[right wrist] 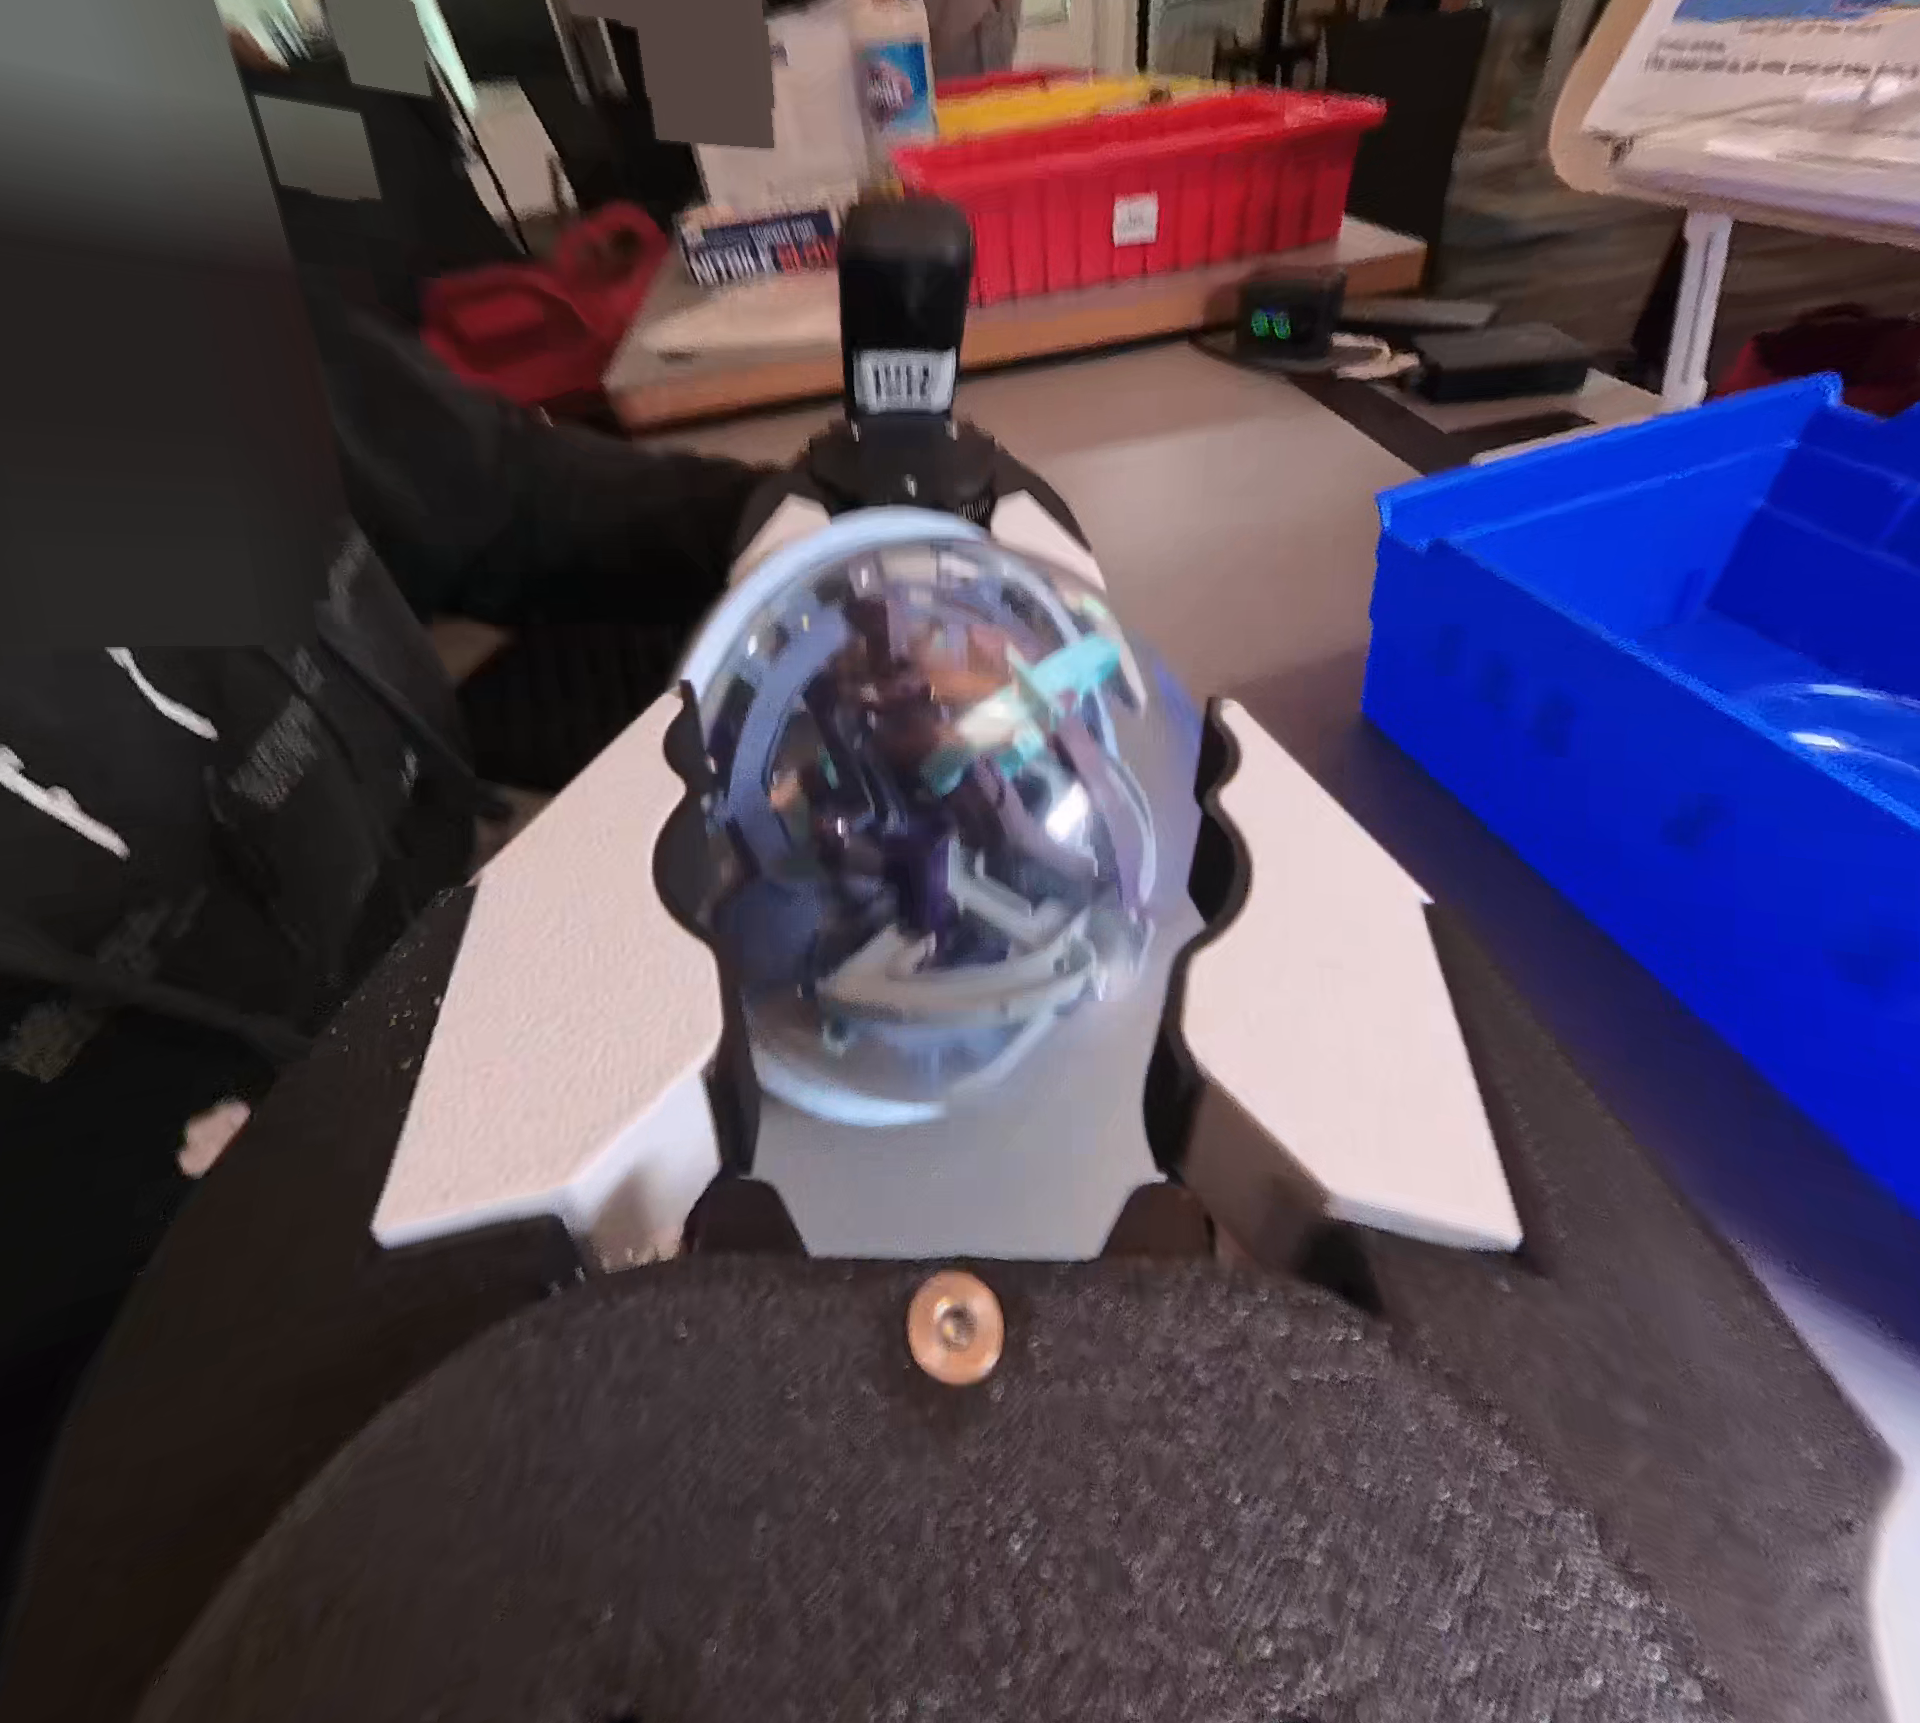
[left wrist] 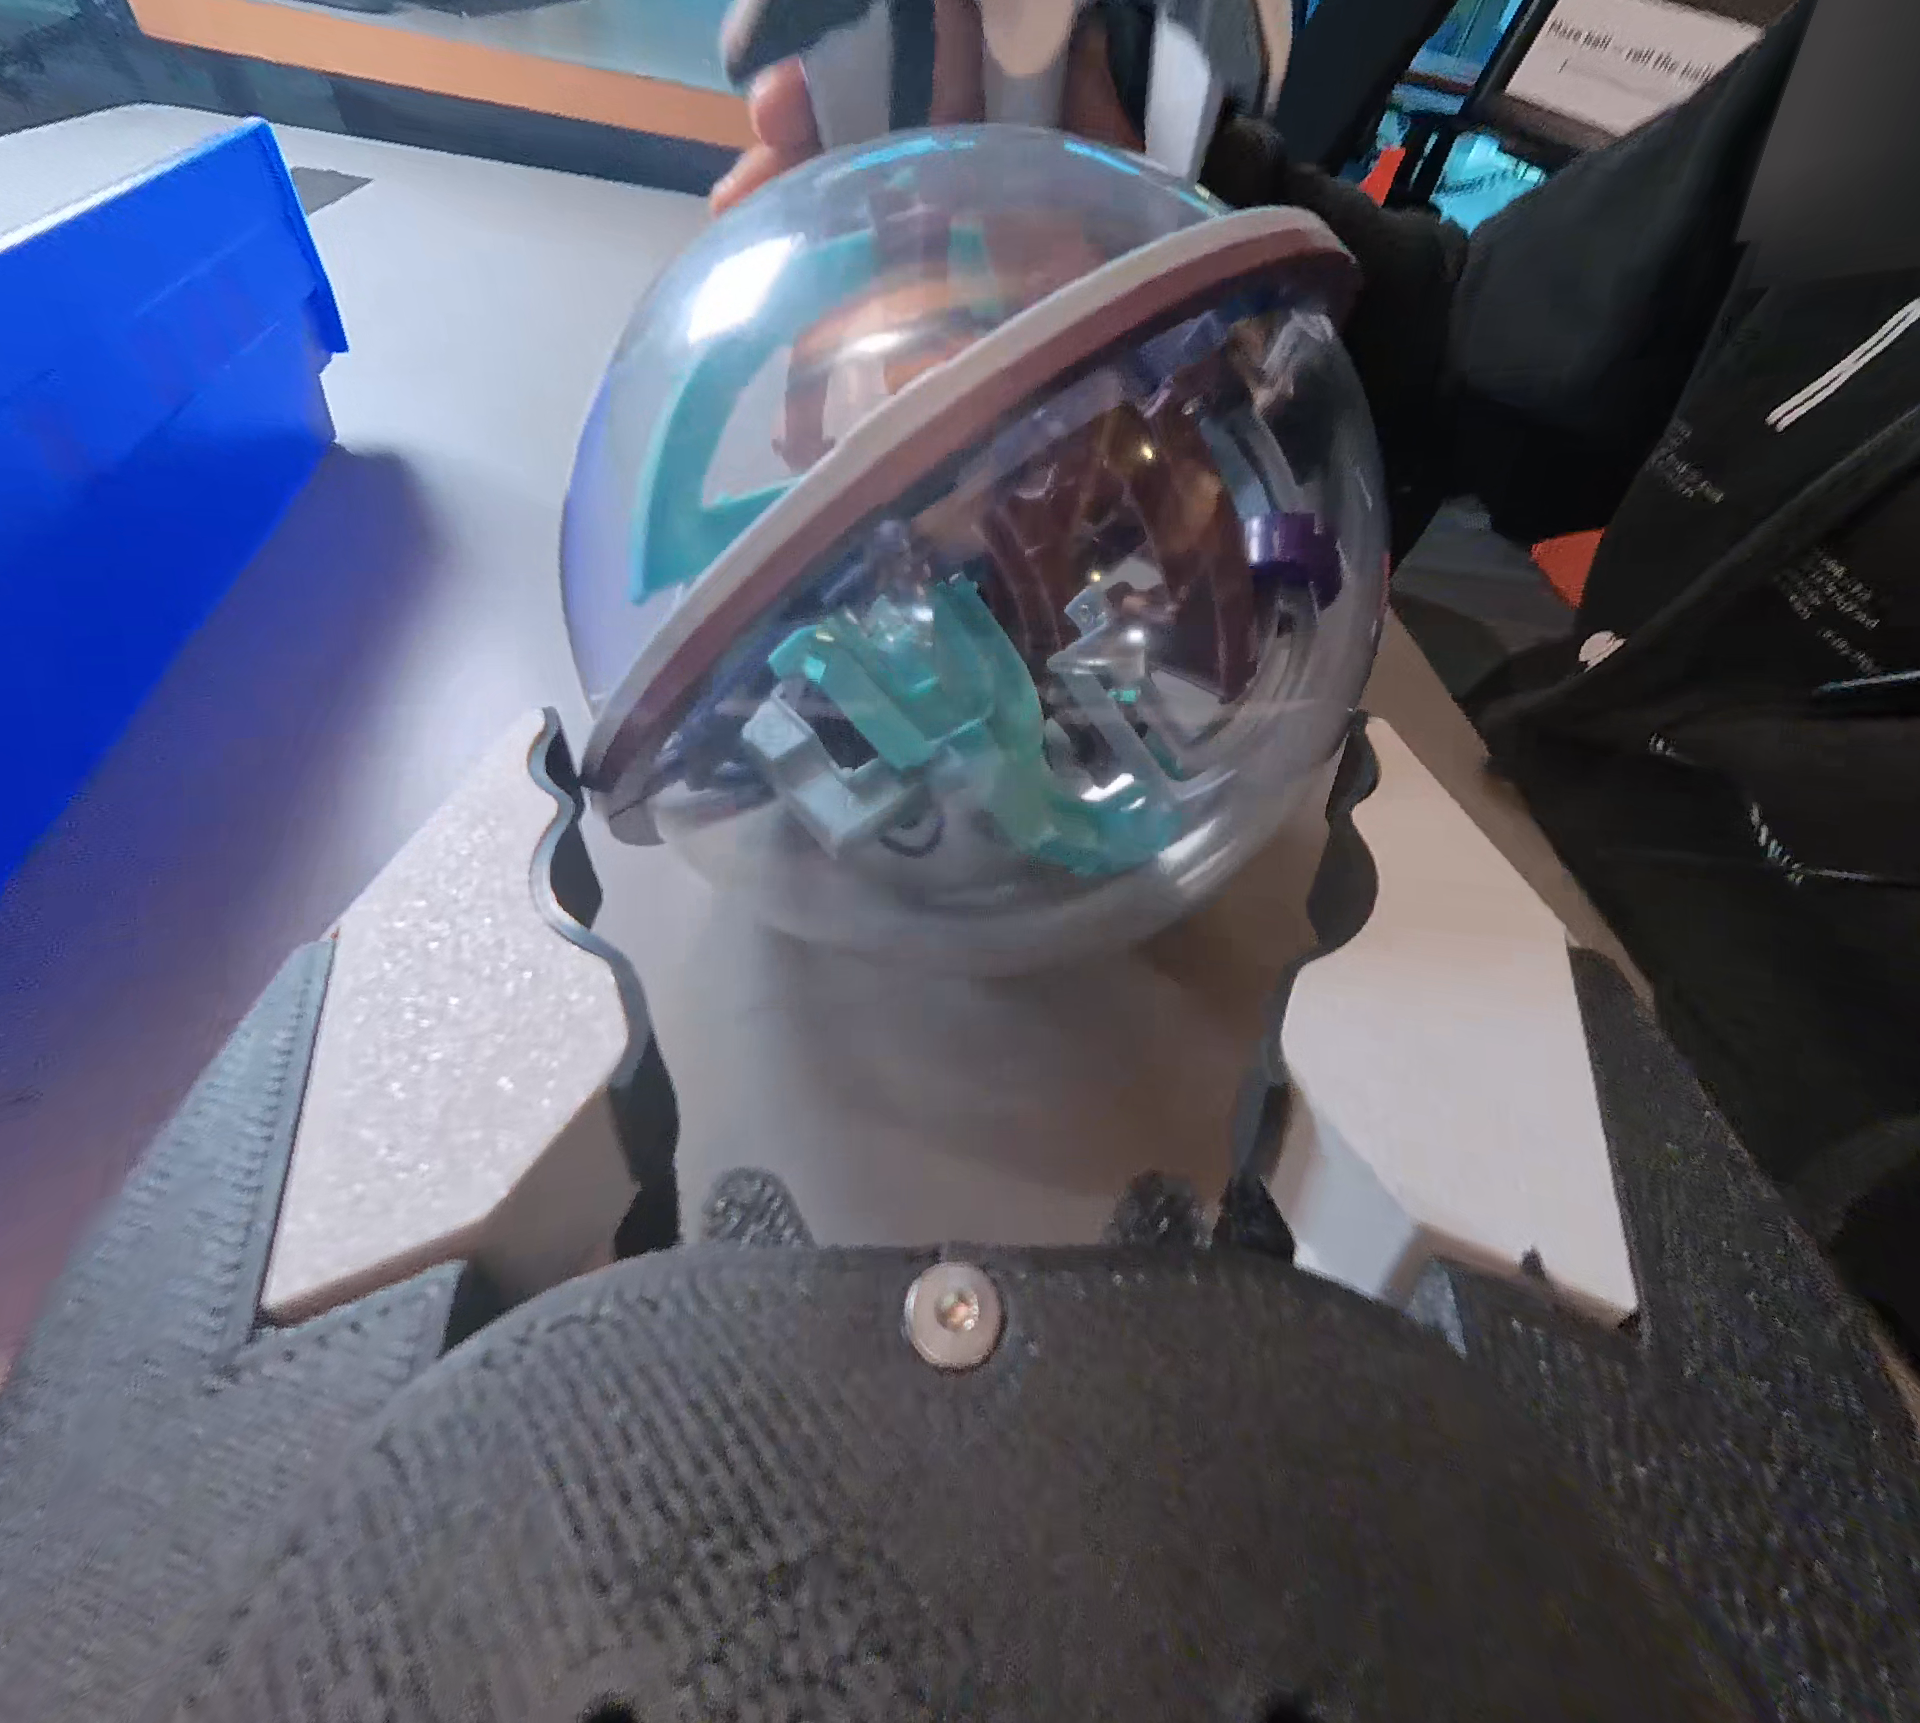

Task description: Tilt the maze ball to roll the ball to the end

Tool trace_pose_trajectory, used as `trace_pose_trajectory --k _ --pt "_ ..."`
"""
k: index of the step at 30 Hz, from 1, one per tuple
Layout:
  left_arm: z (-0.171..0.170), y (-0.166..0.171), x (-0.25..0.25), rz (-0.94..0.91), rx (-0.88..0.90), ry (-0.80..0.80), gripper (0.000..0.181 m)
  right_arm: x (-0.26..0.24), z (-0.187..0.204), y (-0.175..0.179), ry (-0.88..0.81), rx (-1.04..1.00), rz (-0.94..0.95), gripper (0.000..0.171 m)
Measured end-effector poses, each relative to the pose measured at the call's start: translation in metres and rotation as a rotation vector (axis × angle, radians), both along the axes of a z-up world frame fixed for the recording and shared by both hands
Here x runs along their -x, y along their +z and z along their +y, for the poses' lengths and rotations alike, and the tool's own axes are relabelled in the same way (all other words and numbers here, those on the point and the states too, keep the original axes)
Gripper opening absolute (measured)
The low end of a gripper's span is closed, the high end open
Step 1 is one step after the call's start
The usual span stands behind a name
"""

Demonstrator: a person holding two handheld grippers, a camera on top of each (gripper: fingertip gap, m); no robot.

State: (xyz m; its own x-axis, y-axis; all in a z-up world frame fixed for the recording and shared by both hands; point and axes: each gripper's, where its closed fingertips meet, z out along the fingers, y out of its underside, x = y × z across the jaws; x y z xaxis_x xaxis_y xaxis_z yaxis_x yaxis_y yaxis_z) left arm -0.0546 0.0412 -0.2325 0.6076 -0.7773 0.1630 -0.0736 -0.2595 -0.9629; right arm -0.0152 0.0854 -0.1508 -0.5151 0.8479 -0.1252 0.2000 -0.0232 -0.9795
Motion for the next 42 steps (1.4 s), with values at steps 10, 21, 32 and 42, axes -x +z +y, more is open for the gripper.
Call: trace_pose_trajectory --k 10,21,32,42 --pt "0.004 -0.015 0.002 -0.001 0.091 0.013 0.138 -0.028 -0.009 -0.081 -0.103 -0.243 -0.167 0.114" --pt "-0.012 0.011 0.034 0.005 0.066 0.029 0.137 -0.011 -0.009 -0.063 -0.099 -0.264 -0.105 0.101" --pt "-0.013 -0.005 0.017 0.012 0.043 -0.012 0.141 0.003 -0.026 -0.056 -0.12 -0.248 -0.021 0.103" --pt "-0.016 -0.017 0.011 0.119 -0.04 -0.035 0.138 0.001 -0.034 -0.043 -0.131 -0.264 0.081 0.103"
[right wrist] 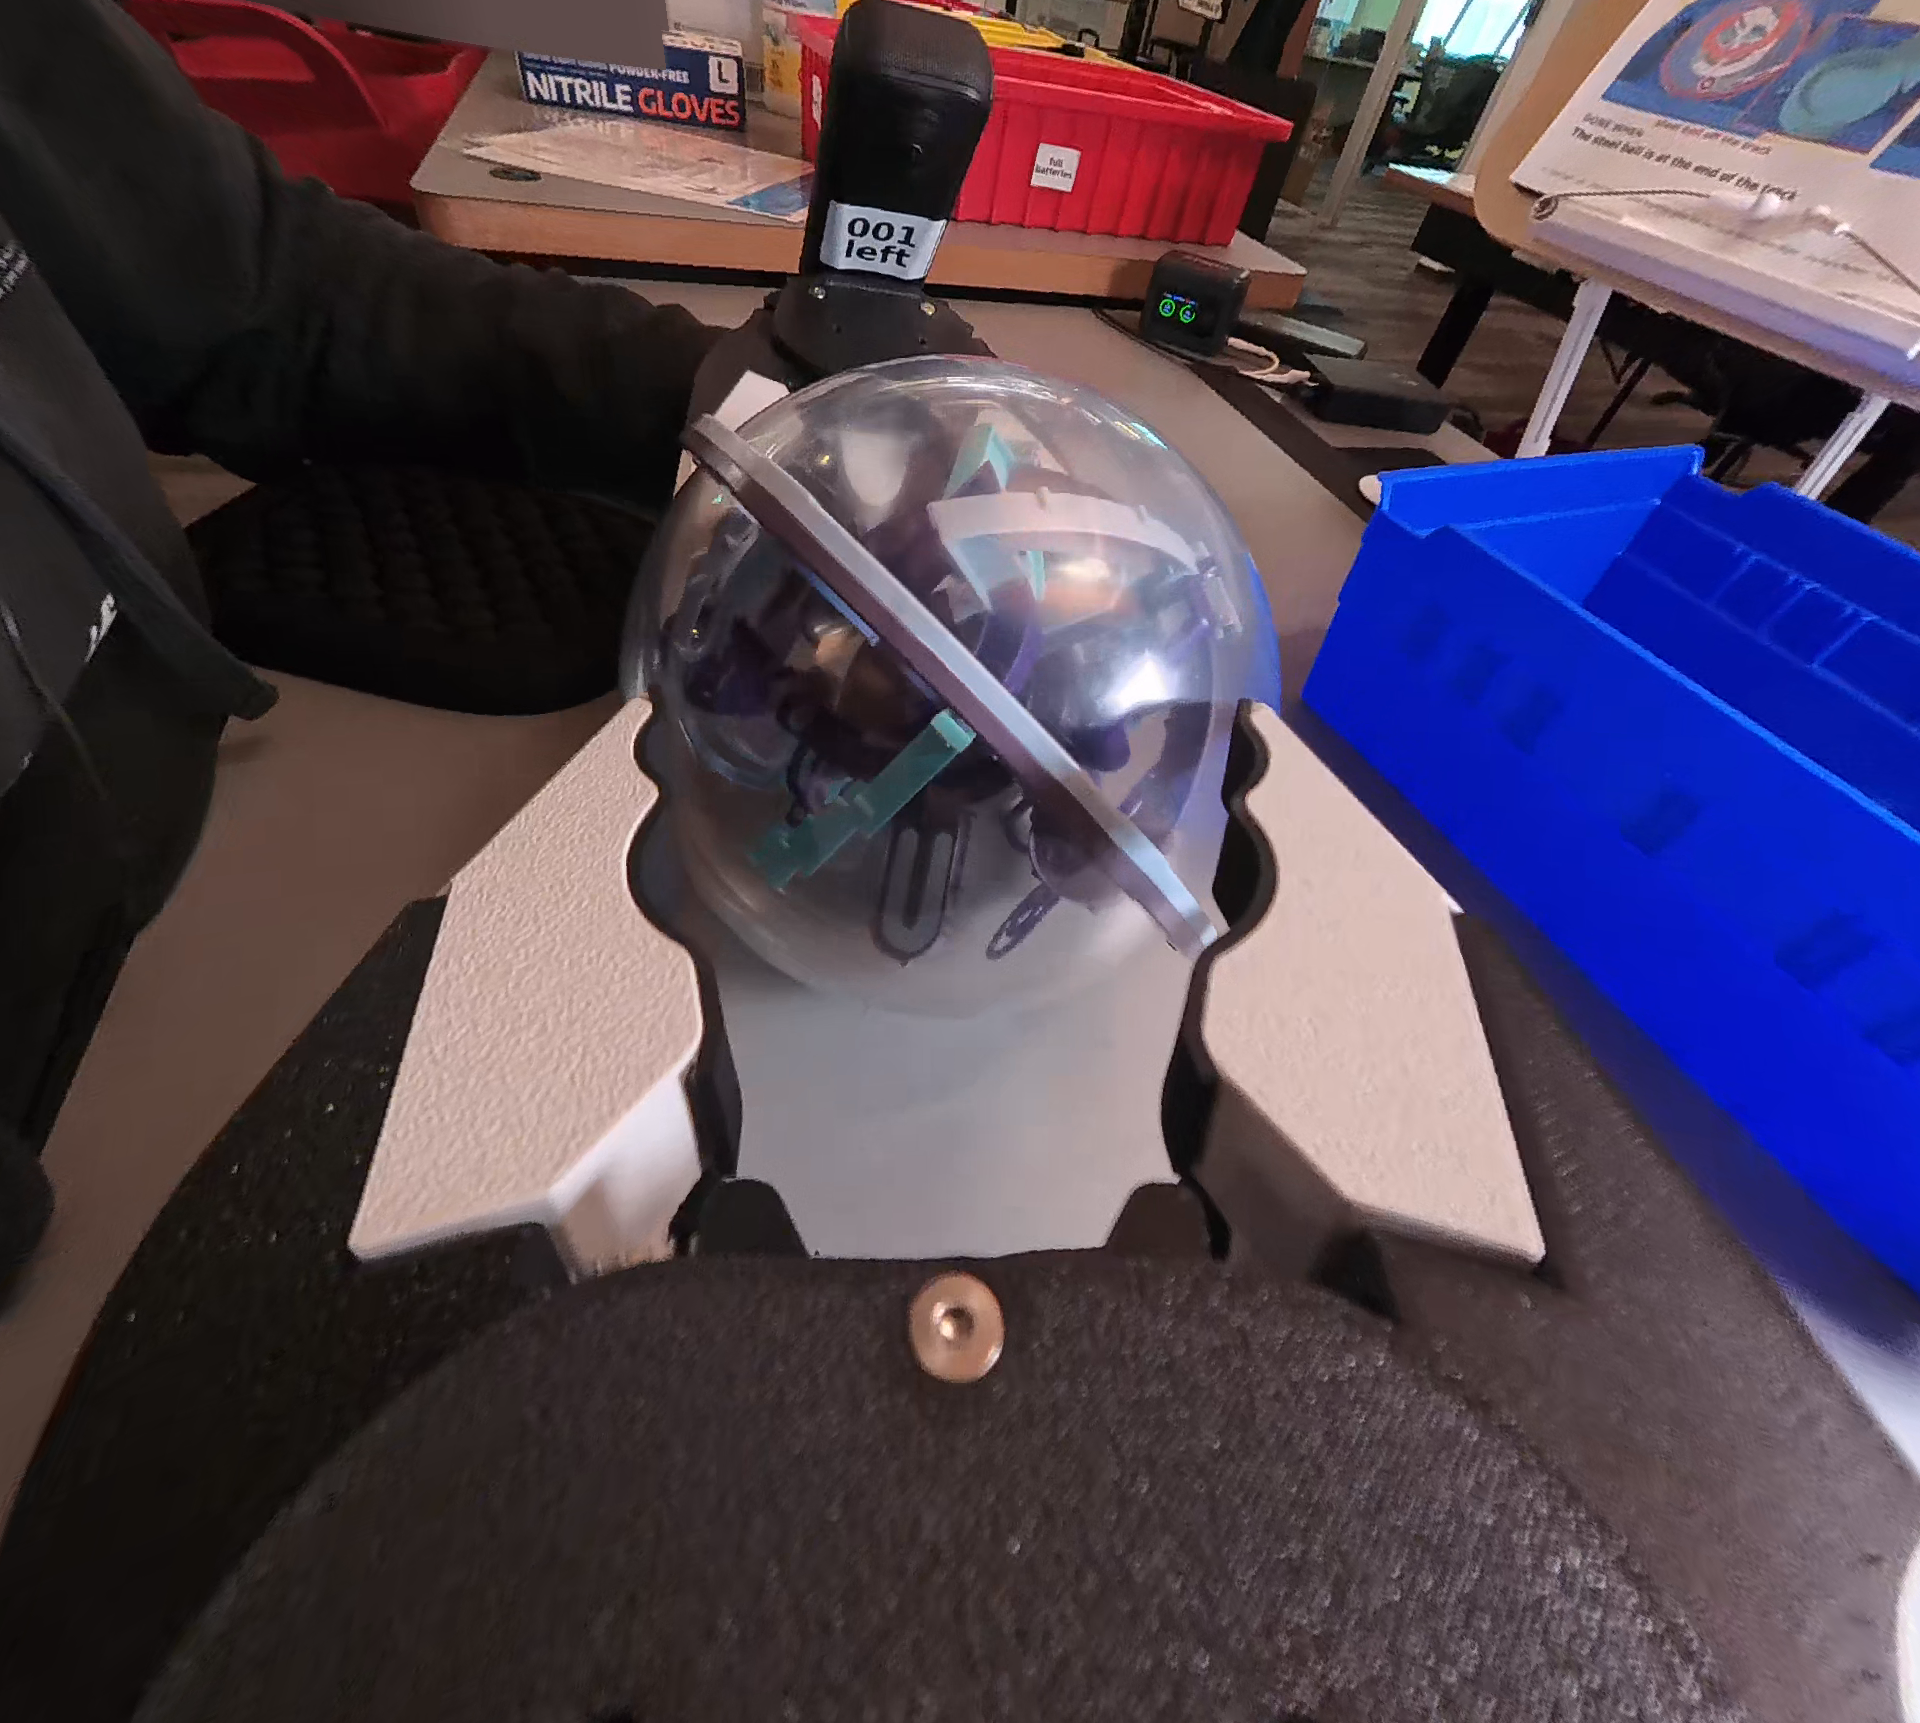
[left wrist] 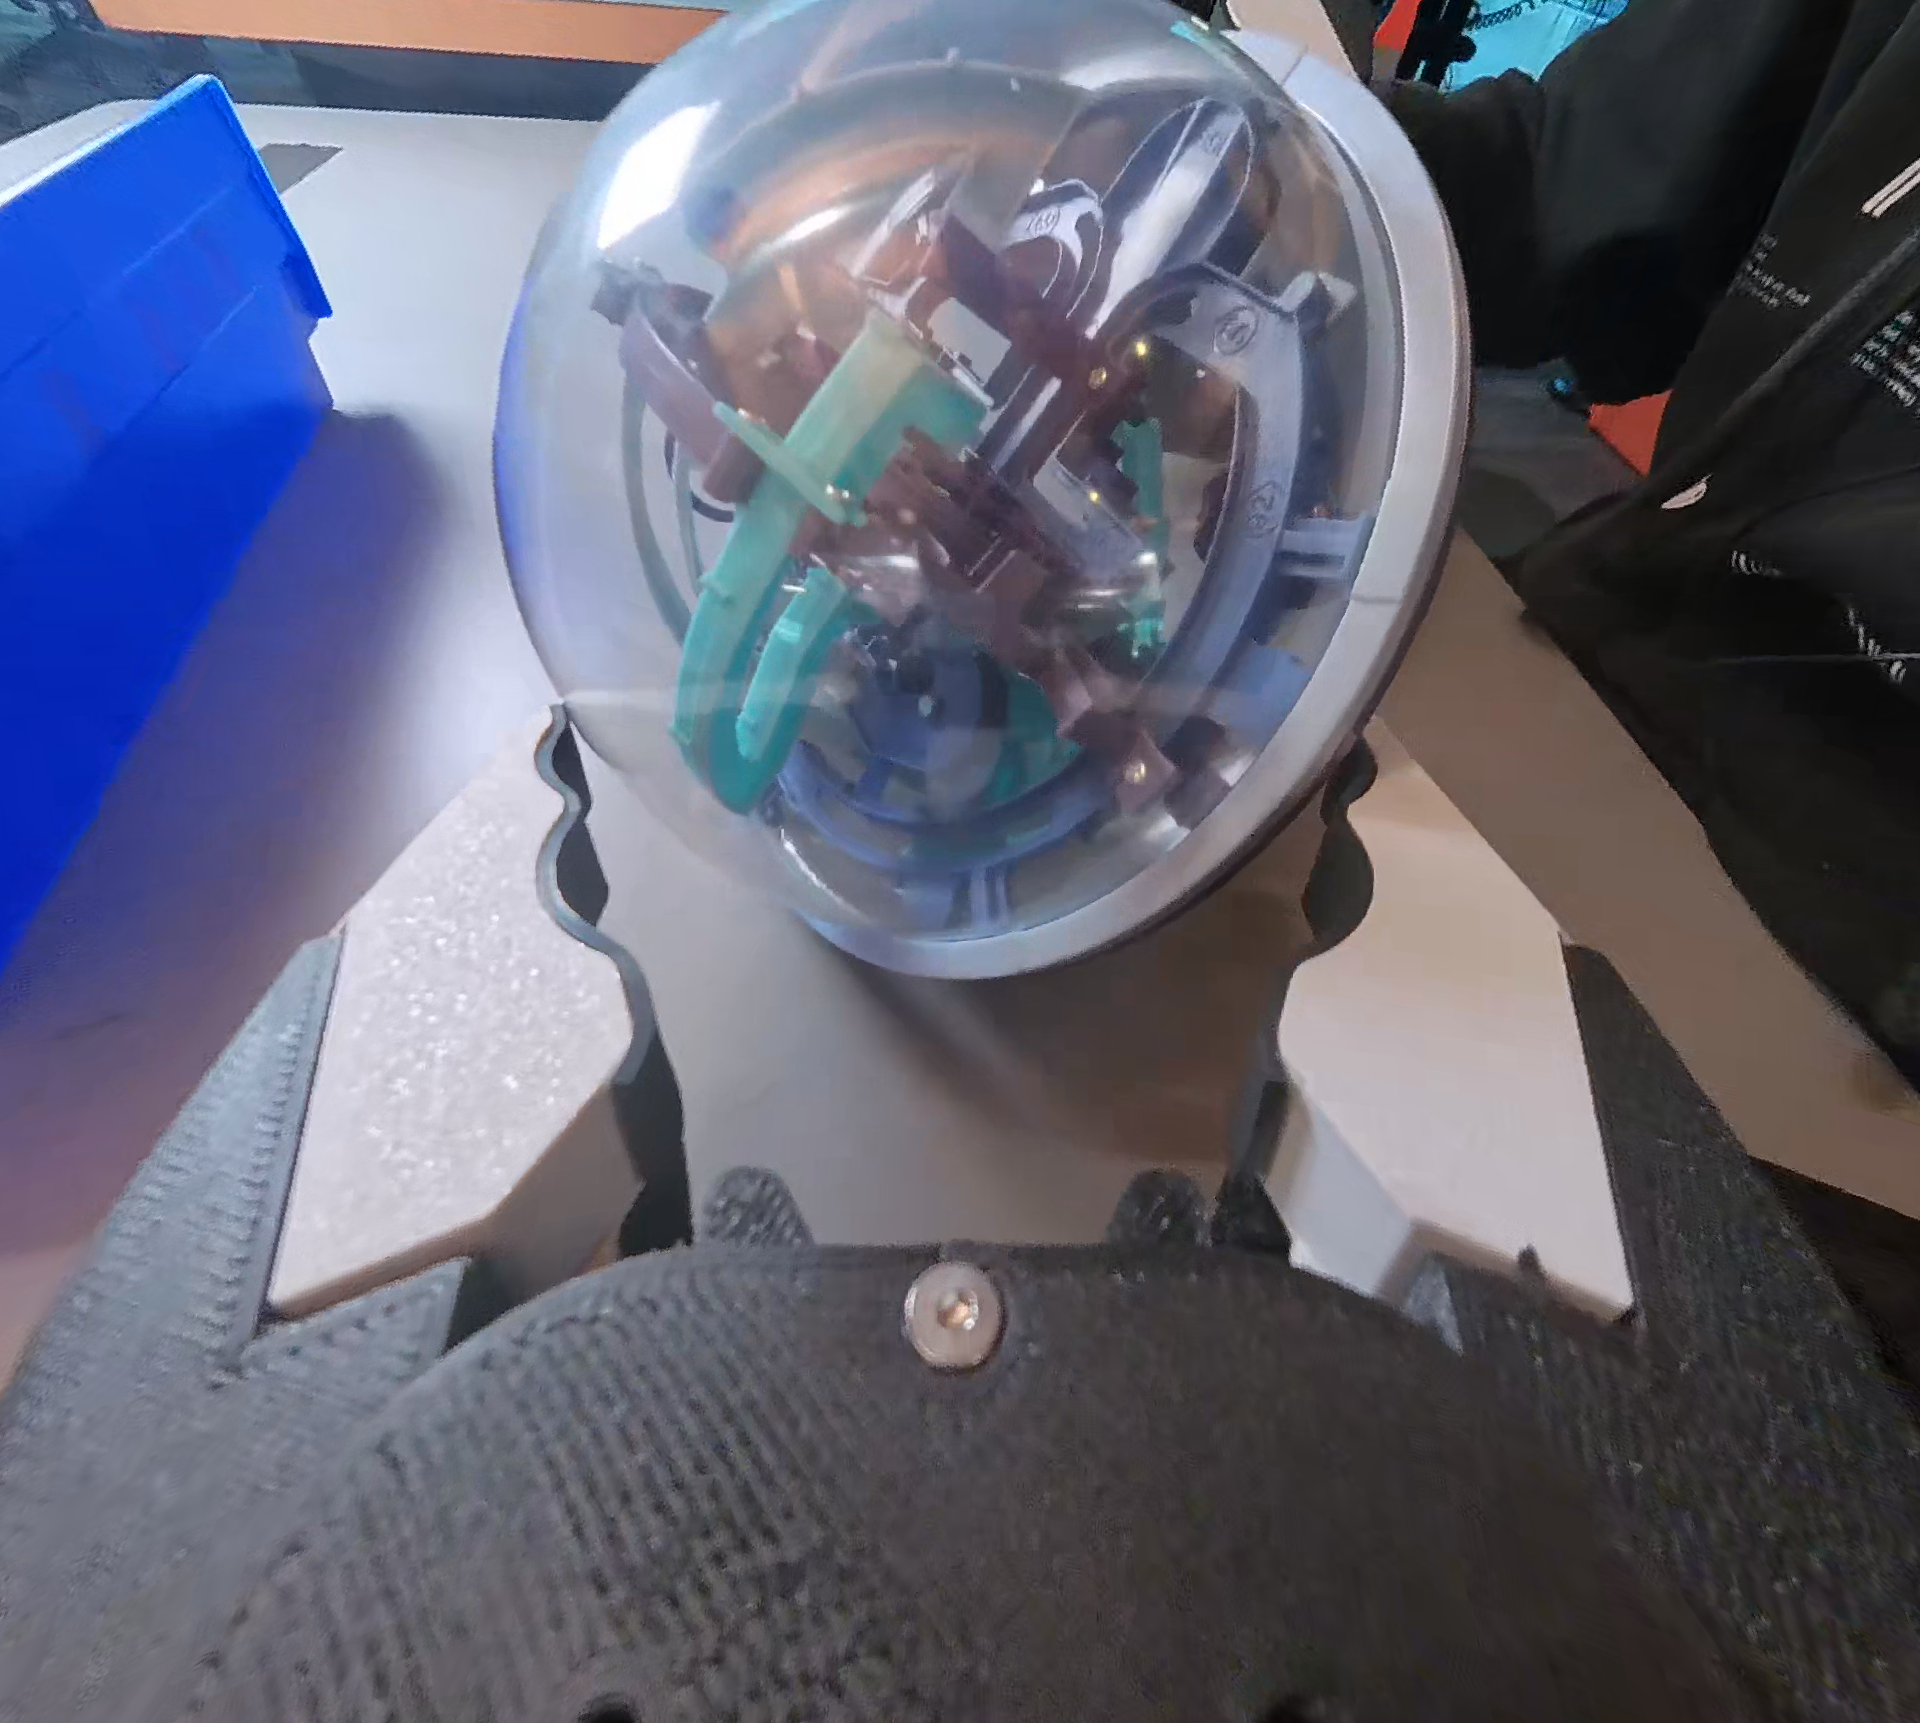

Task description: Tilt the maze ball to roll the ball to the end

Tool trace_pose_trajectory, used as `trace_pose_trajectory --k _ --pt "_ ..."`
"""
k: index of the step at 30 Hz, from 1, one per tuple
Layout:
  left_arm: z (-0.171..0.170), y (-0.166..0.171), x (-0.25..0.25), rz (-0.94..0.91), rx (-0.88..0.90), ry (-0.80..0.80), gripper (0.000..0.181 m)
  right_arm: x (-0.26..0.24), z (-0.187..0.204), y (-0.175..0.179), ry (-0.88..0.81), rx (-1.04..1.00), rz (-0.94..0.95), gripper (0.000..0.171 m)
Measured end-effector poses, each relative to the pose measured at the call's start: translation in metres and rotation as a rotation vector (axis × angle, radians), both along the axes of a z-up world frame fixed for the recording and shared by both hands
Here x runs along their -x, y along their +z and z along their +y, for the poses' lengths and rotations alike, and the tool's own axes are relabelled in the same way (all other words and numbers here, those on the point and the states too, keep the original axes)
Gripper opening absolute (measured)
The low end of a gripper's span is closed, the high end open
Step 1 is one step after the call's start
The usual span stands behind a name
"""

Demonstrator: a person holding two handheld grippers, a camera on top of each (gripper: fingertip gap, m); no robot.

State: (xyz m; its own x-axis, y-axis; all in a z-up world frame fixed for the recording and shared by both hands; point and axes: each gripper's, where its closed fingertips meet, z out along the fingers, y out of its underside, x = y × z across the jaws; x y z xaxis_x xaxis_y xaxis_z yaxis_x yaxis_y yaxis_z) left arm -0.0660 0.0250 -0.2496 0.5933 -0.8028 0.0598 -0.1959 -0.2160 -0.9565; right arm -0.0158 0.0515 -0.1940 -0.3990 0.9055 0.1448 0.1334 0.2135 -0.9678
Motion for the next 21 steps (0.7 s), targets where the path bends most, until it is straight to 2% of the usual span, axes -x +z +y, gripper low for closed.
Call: trace_pose_trajectory --k 5,8,15,21 --pt "0.002 -0.001 0.001 -0.057 0.076 0.007 0.137 0.004 0.005 0.003 -0.027 0.076 0.0 0.104" --pt "0.0 -0.01 -0.002 -0.01 0.115 -0.005 0.135 0.005 0.002 0.008 -0.018 0.052 0.024 0.104" --pt "0.003 -0.012 0.001 0.071 0.036 0.029 0.128 0.001 0.0 0.008 -0.027 -0.065 0.062 0.104" --pt "0.001 -0.011 0.0 -0.021 0.144 0.012 0.126 0.006 0.006 0.011 -0.043 0.047 0.039 0.104"
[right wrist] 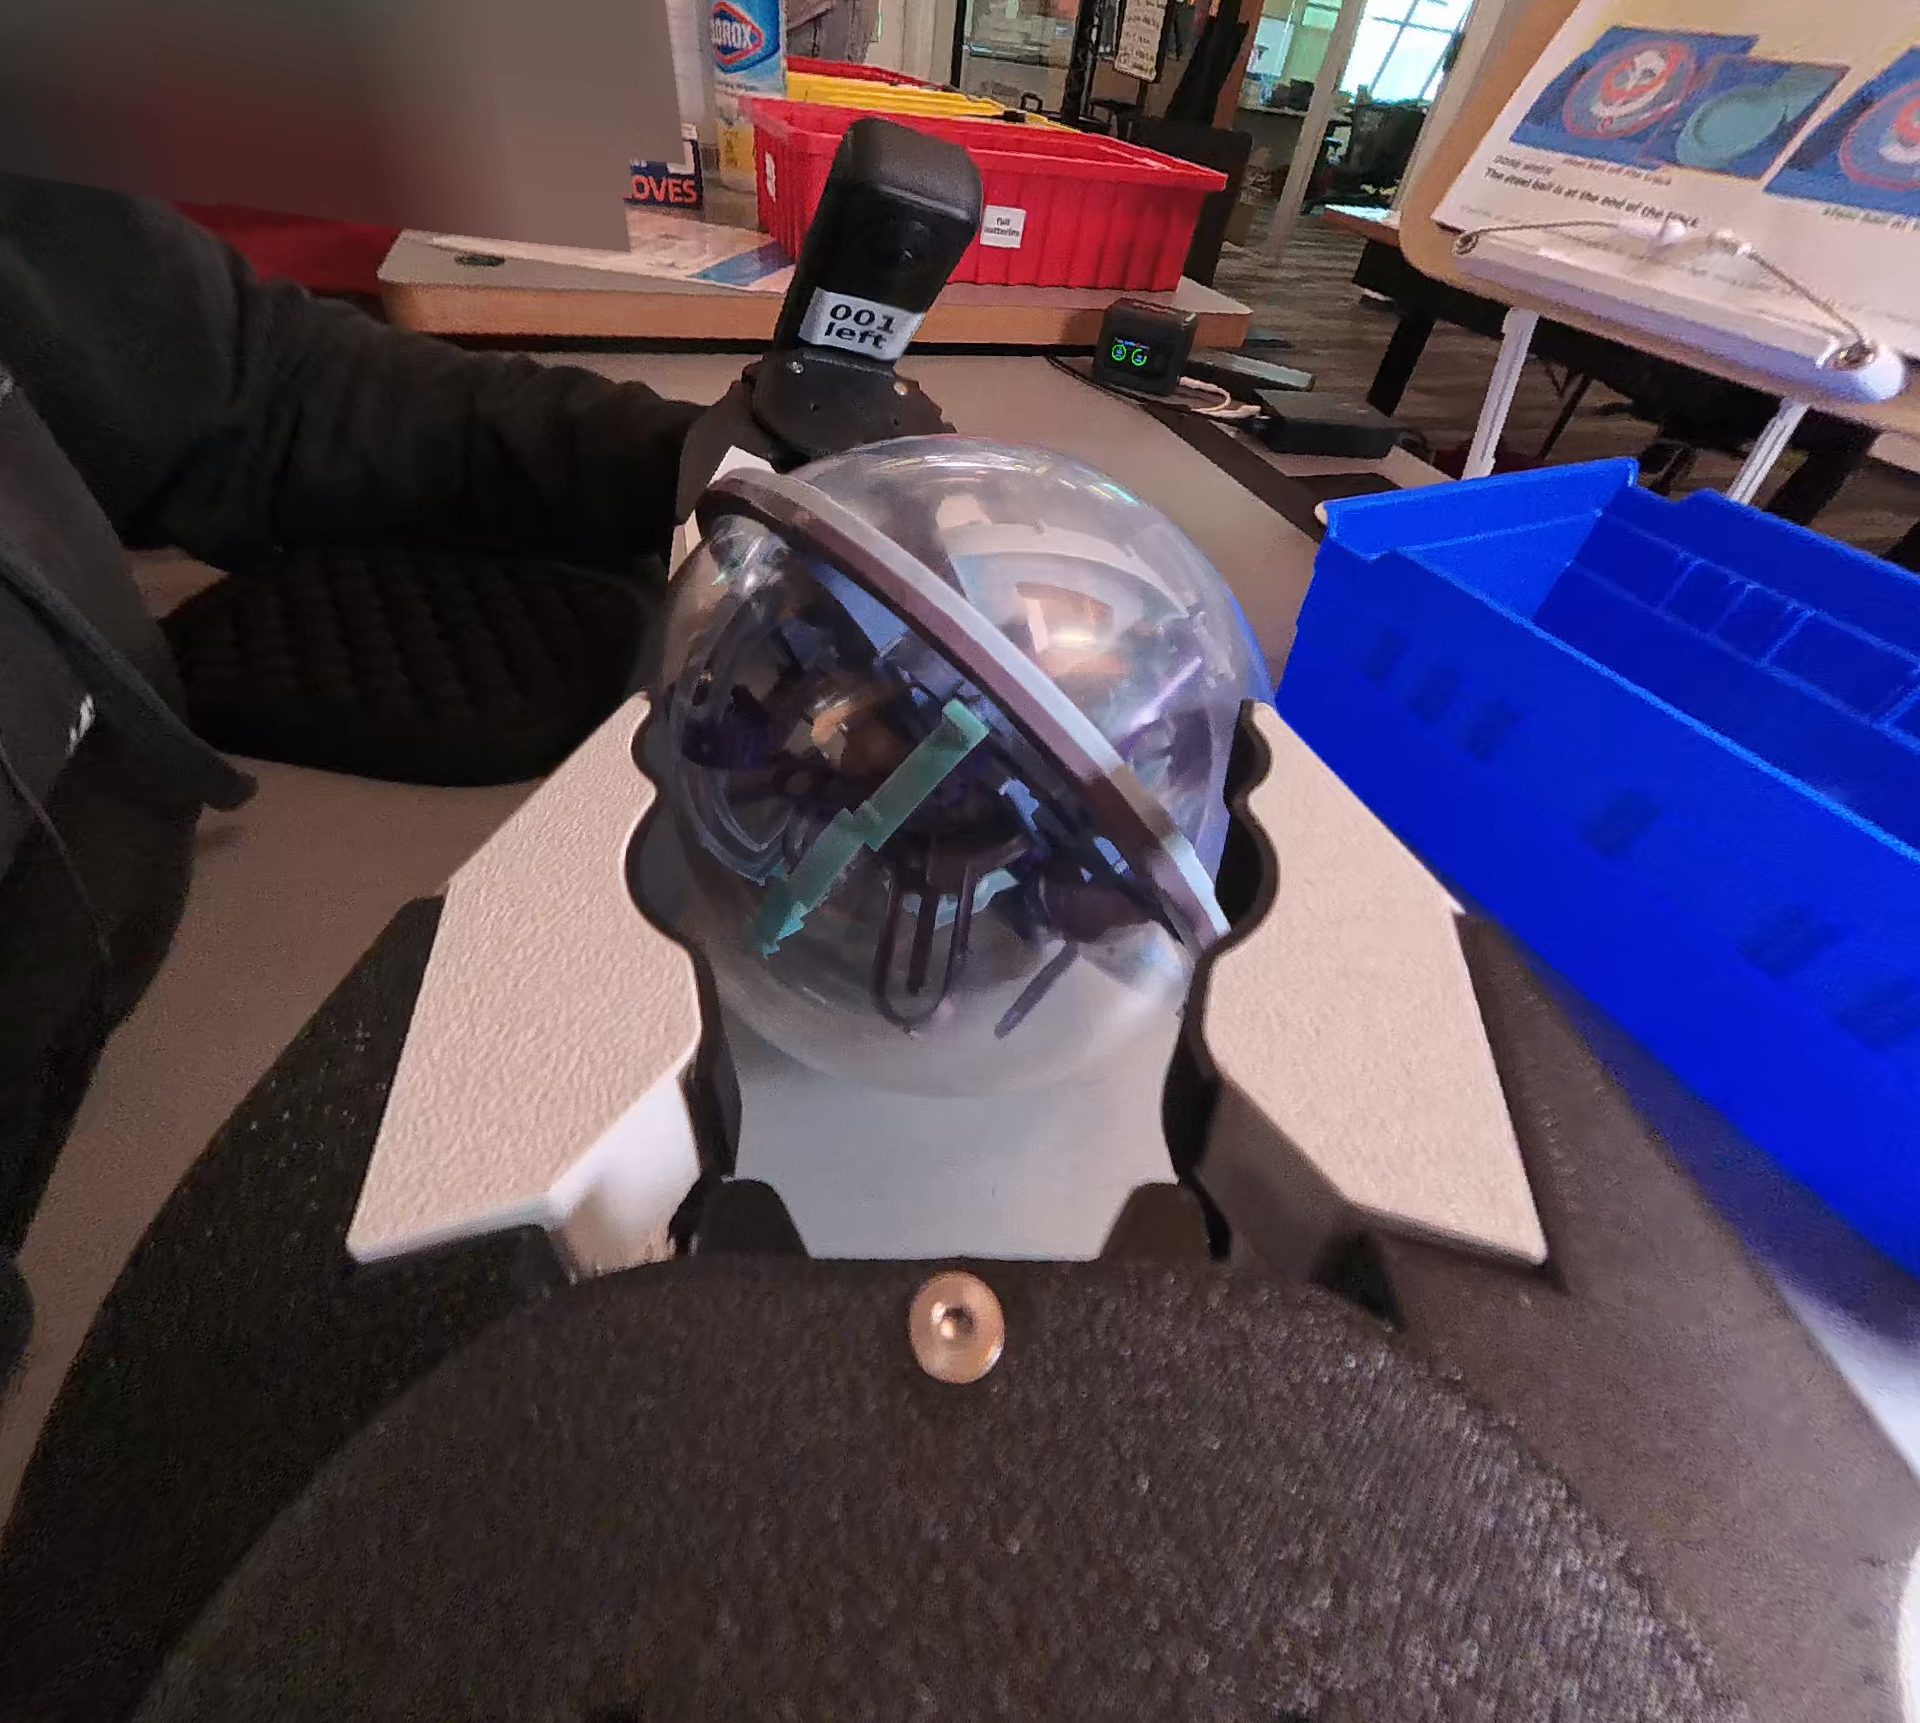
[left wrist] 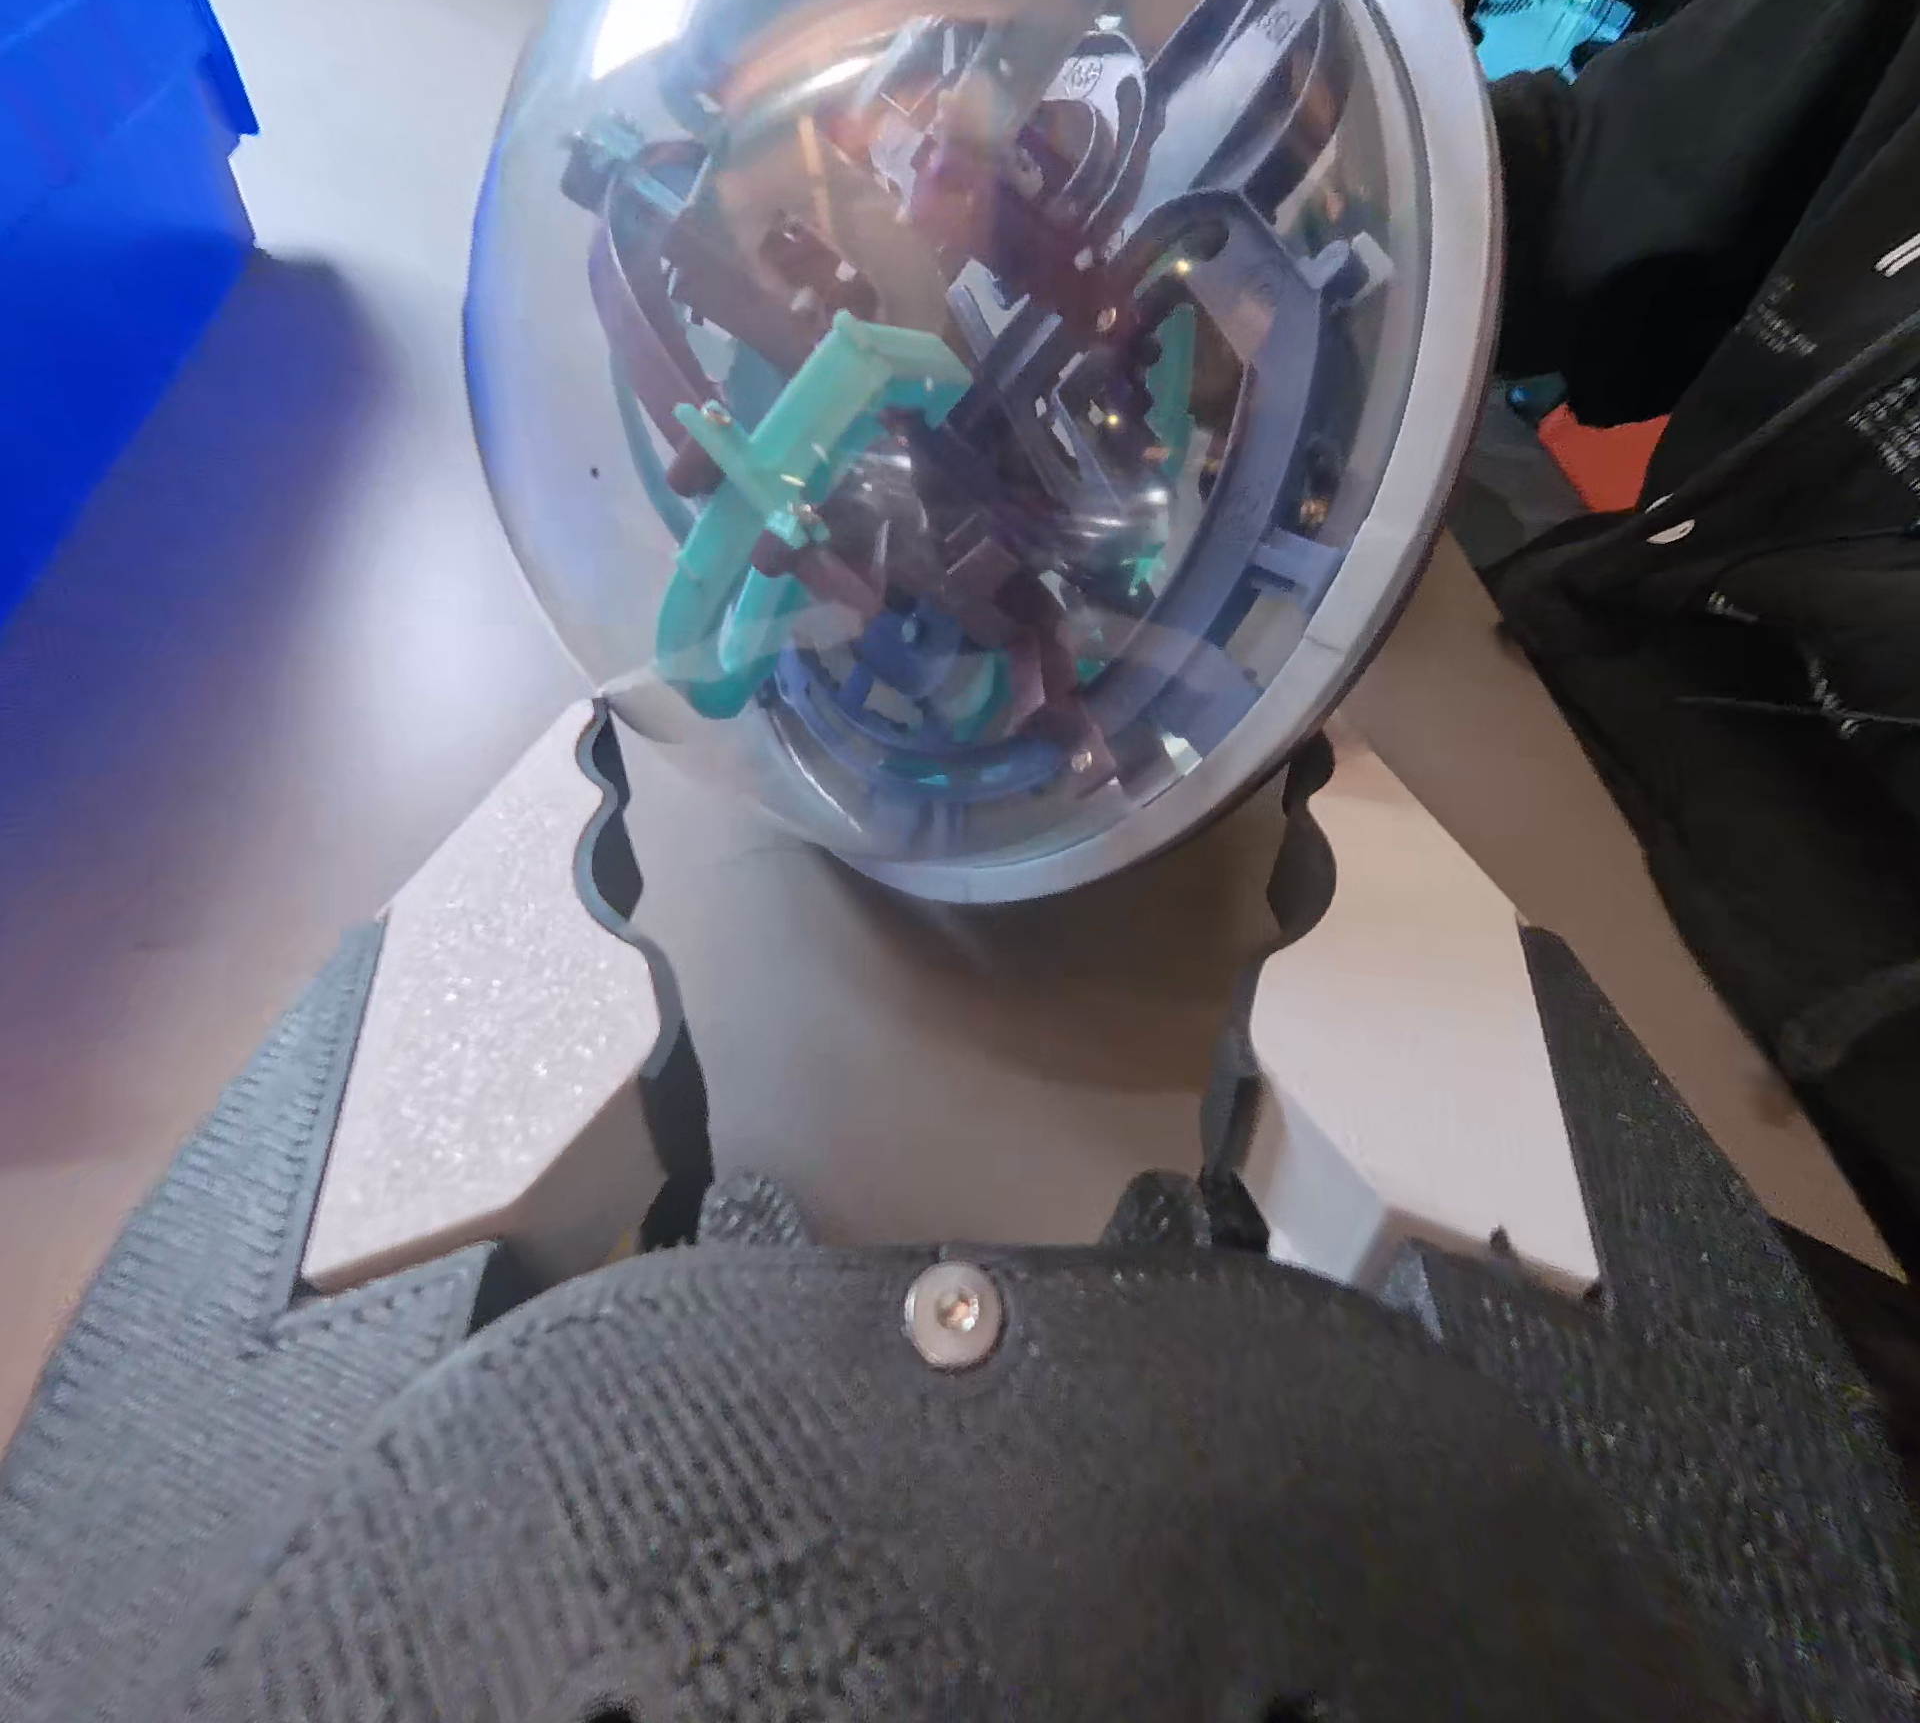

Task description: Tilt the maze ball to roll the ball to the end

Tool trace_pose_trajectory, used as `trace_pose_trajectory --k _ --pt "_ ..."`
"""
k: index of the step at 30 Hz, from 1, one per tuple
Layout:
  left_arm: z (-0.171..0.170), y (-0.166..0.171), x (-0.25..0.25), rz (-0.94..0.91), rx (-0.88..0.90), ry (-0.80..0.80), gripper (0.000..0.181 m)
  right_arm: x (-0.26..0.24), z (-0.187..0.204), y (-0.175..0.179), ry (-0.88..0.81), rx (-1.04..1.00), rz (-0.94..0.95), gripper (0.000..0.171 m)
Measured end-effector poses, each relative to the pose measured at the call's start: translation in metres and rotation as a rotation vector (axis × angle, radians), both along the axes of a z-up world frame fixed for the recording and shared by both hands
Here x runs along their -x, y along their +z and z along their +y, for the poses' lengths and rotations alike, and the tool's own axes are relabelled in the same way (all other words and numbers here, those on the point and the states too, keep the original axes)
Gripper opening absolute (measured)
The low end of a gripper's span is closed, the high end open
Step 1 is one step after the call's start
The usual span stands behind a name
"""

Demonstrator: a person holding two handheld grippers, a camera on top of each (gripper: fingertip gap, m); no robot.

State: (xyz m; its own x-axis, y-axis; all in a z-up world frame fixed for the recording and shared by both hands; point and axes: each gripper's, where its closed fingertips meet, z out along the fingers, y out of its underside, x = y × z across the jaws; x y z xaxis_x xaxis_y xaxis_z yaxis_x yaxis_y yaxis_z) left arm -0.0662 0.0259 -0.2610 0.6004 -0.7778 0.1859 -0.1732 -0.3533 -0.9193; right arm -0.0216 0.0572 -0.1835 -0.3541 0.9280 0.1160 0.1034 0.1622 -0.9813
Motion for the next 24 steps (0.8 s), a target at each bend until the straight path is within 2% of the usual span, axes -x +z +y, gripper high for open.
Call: trace_pose_trajectory --k 10,18,24 --pt "-0.001 0.009 0.004 -0.088 0.053 0.007 0.119 -0.002 0.012 -0.004 0.005 0.157 -0.008 0.105" --pt "0.006 0.024 0.012 -0.011 -0.134 0.066 0.119 -0.007 0.017 -0.019 0.009 0.094 0.005 0.106" --pt "0.009 0.03 0.013 0.133 -0.313 0.096 0.119 -0.009 0.019 -0.03 -0.007 -0.057 0.027 0.109"
